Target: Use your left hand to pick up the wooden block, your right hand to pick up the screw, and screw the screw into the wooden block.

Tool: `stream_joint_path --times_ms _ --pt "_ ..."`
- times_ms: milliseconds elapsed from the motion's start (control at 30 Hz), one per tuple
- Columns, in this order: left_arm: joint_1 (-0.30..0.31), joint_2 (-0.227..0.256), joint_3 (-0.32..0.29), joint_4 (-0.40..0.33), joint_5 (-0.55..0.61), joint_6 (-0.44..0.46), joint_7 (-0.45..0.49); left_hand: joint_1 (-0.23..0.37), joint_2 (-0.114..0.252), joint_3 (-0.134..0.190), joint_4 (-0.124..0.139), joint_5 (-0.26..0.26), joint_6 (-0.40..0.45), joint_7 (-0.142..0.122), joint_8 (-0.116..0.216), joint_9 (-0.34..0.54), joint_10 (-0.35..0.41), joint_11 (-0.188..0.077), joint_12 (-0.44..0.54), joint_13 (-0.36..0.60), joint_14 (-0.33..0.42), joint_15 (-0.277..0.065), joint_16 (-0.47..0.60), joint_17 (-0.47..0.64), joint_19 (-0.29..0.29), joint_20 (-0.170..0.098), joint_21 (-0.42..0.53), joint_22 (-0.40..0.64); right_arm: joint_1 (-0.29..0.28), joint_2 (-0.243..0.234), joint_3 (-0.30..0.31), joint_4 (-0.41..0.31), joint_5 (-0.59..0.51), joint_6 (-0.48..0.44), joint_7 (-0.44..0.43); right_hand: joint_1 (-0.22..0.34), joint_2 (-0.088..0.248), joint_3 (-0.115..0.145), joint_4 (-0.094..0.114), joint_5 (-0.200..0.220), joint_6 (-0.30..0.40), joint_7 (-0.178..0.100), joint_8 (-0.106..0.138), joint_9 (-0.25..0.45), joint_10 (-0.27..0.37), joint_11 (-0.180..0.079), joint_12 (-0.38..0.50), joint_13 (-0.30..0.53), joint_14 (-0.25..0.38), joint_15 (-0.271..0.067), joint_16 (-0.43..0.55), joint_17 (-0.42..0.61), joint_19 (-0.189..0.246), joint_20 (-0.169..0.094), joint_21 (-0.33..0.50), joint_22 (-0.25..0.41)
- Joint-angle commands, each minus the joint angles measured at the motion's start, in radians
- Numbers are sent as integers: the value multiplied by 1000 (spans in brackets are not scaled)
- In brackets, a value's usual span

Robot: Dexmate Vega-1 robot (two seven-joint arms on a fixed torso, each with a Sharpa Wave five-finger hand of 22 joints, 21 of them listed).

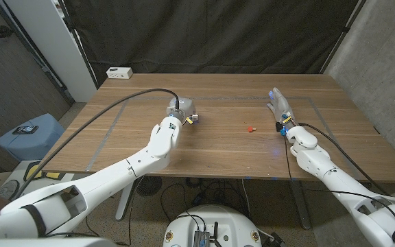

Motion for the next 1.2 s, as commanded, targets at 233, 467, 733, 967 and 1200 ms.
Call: stream_joint_path --times_ms 233,467,733,967,1200 --pt "13 -32 -48 -20 -141 -8 112 2 12 -8 2 -4 1 -2 -6 6 10 3 -1 6 8 -47 4 5 2 7 -5 2 -17 -48 -14 -88 -53 -30 -40 -1 -4 3 -5 6 3 -4 1 2 0 0 4 3 -7 0 10 2 1 -3 6 2" --pt "18 -36 -68 -6 -220 -61 201 2 16 -11 3 -4 7 -3 -8 6 12 3 -4 9 16 -53 6 6 3 6 -6 2 -41 -81 -15 -148 -81 -55 -72 1 -4 5 -7 6 5 -5 1 2 -1 -2 4 3 -7 0 9 1 2 -4 6 2" --pt "27 -53 -101 12 -345 -139 281 -1 18 -17 4 -5 12 -6 -10 6 16 3 -6 13 24 -59 8 6 6 6 -7 2 -80 -143 -11 -249 -123 -109 -116 13 -6 9 -18 6 17 -17 6 2 1 -5 5 3 -7 -2 9 -1 3 -5 6 2" --pt "22 -63 -119 32 -436 -182 312 -7 25 -26 7 -4 4 -8 -20 7 12 3 -15 21 21 -57 4 8 17 -7 -5 2 -99 -194 -13 -321 -166 -162 -144 41 -11 18 -41 6 38 -29 14 2 3 -12 5 2 -5 -7 8 -3 7 -9 6 1" --pt "20 -78 -139 55 -520 -217 355 -6 26 -29 5 -4 1 -8 -25 7 10 3 -19 24 21 -57 4 8 20 -21 -6 2 -112 -232 -18 -366 -212 -191 -161 77 -6 35 -67 3 46 -36 17 2 4 -18 5 2 -3 -16 8 -4 12 -14 6 1"
